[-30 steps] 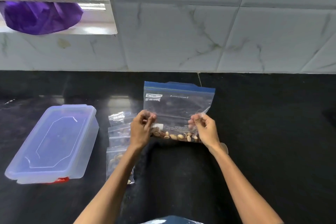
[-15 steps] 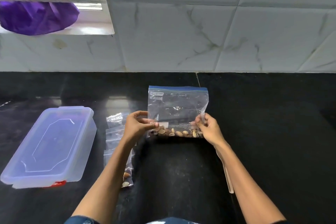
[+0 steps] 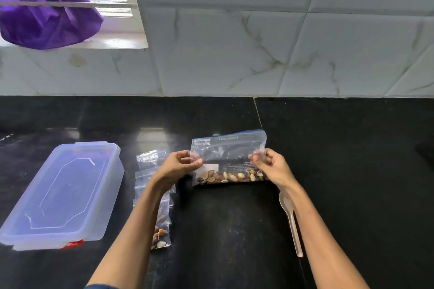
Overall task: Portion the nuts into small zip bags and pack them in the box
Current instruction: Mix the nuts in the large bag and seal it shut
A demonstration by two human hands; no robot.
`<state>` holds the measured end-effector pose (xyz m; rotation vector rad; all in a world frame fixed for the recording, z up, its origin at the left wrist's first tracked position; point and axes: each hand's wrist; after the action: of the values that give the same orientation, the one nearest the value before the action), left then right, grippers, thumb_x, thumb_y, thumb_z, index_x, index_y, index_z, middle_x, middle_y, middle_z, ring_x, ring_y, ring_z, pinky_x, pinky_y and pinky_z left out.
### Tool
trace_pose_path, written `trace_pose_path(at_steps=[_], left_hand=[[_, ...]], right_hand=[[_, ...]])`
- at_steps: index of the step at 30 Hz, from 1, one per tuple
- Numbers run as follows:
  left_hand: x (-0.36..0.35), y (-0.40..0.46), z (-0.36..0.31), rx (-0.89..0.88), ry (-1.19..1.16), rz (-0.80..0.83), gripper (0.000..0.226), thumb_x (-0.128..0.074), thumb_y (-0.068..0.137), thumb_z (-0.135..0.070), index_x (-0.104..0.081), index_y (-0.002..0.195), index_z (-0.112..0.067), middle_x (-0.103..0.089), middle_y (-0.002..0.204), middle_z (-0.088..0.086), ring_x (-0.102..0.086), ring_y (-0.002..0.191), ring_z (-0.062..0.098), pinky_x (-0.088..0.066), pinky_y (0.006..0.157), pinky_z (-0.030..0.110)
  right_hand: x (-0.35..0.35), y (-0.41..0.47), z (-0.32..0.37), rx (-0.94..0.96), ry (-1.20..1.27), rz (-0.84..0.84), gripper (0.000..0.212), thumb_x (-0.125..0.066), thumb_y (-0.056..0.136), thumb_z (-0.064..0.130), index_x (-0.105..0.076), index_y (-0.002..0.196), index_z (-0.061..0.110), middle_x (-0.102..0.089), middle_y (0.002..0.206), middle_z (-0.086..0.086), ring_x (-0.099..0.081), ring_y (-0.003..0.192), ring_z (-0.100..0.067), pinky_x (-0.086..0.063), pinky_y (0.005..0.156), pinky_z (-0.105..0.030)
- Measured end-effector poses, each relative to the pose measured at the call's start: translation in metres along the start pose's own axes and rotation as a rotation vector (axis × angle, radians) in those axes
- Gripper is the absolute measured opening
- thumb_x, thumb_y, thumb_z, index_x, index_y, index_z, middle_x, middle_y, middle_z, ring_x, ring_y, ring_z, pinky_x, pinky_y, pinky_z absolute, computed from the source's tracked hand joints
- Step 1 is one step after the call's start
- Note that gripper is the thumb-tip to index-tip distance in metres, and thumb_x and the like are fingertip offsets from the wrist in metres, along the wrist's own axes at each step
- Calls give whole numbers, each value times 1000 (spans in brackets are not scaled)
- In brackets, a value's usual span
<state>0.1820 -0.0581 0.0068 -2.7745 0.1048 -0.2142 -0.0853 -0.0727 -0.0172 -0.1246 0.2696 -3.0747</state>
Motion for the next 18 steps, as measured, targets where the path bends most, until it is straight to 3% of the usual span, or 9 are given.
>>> trace_pose_path(at_steps=[2,4,6,10,12,14,16,18], left_hand=[[-3,-4,-6,-43,-24,29,17,-72,79,-1,-65,94,-1,-72,87,5,-69,75,9,-53,64,14],[-8,-6,-15,-144,-105,-16,19,-71,75,8,-65,89,-3,-74,76,-2,-69,70,5,-52,61,13],[-10,-7,-21,-293,-139,-123,25,-70,72,15,-62,78,-8,-72,67,-7,-68,66,3,-52,60,13],[-9,-16,-15,-597,74,-249,41,-76,67,10,-57,63,-26,-69,66,-17,-64,65,-2,-49,61,12],[-8,-25,5,-643,195,-170,31,-71,66,1,-58,63,-27,-71,72,-16,-66,70,-1,-51,64,15],[-7,-36,31,-609,386,-67,28,-66,64,-10,-65,75,-36,-70,80,-21,-65,74,-4,-50,67,14],[-5,-44,52,-542,540,33,42,-65,61,-9,-68,83,-45,-70,87,-23,-66,84,-4,-52,76,18],[-1,-43,62,-547,685,111,38,-66,62,-8,-72,85,-37,-69,104,-16,-66,98,3,-51,86,23]], right_hand=[[0,0,11,10,22,52,21,-70,83,16,-62,101,10,-70,107,-9,-66,102,-16,-53,88,-29],[-1,-1,25,89,57,78,20,-72,76,18,-60,90,10,-73,98,-8,-69,94,-15,-54,77,-24],[0,-5,35,195,97,89,14,-68,75,8,-54,80,7,-75,86,-4,-71,87,-12,-55,69,-21],[2,-18,35,306,33,76,22,-62,77,-11,-53,67,6,-75,84,3,-69,91,-11,-54,85,-28],[5,-29,18,200,-23,93,33,-55,74,-16,-44,57,9,-73,89,0,-66,95,-17,-51,83,-23],[10,-42,-8,79,-203,183,40,-55,78,-17,-45,55,15,-71,100,3,-62,108,-15,-47,85,-16],[19,-55,-26,-3,-329,285,32,-64,80,-4,-55,63,21,-69,106,7,-58,116,-8,-43,88,-9],[24,-63,-28,25,-468,350,18,-77,76,21,-65,82,33,-69,107,12,-59,110,1,-42,92,-10]])
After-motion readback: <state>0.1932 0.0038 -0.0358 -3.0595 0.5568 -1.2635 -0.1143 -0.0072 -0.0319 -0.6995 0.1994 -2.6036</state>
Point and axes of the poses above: each hand's wrist, its own y-axis towards the middle knuckle, its own x-axis out of the back of the hand, z = x × y
